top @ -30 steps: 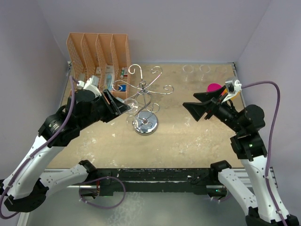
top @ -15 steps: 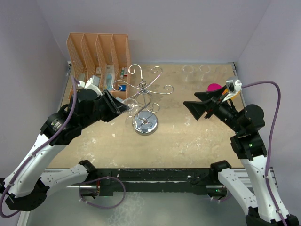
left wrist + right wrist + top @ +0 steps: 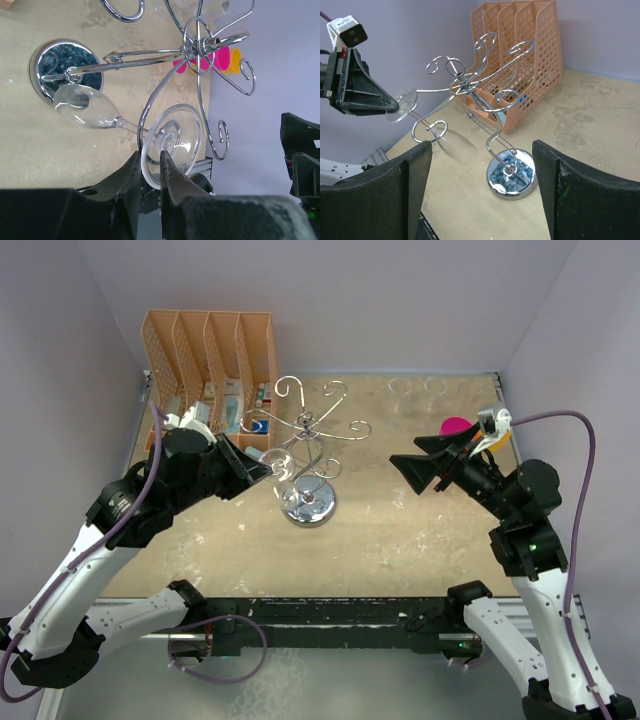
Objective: Take the wine glass off the wine glass rack
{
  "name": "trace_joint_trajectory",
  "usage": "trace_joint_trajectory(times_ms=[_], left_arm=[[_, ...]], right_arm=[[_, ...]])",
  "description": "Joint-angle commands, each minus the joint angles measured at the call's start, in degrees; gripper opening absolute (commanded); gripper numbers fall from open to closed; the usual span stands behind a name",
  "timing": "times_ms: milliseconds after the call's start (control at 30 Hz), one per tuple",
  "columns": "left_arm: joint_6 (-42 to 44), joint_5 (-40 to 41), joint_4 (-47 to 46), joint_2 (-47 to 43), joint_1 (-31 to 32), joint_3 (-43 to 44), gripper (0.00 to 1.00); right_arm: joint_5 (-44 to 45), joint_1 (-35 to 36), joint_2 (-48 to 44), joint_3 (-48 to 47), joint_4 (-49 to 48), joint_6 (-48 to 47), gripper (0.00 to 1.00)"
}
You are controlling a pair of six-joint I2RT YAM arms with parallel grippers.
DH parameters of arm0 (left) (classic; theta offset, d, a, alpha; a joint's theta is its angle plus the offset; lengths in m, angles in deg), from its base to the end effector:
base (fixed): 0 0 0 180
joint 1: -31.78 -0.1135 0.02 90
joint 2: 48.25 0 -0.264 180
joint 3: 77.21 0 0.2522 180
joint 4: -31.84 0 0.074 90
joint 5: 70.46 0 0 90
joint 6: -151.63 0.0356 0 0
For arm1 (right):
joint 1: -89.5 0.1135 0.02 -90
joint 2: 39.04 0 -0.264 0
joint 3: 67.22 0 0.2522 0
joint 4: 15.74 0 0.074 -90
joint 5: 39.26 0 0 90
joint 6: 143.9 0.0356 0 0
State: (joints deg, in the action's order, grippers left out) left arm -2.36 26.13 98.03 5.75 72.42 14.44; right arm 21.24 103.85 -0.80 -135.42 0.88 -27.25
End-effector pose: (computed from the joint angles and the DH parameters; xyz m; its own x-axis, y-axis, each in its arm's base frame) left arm 0.1245 -0.1015 0.4289 -0.6717 -0.6000 -0.4345 -0.0756 0.6390 -0.7655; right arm 0.1248 0.0500 0.4271 -0.1052 0.3761 -0.9206 -0.7079 0.6218 0.3349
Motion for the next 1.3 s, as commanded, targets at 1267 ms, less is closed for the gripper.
trace_joint_trajectory(times_ms=[1267], left_arm=[[-10.5, 0.7, -11.3, -8.5, 0.3, -6.1, 0.00]], right_arm=[[1.5, 0.0, -0.9, -3.7, 0.2, -0.7, 0.83]])
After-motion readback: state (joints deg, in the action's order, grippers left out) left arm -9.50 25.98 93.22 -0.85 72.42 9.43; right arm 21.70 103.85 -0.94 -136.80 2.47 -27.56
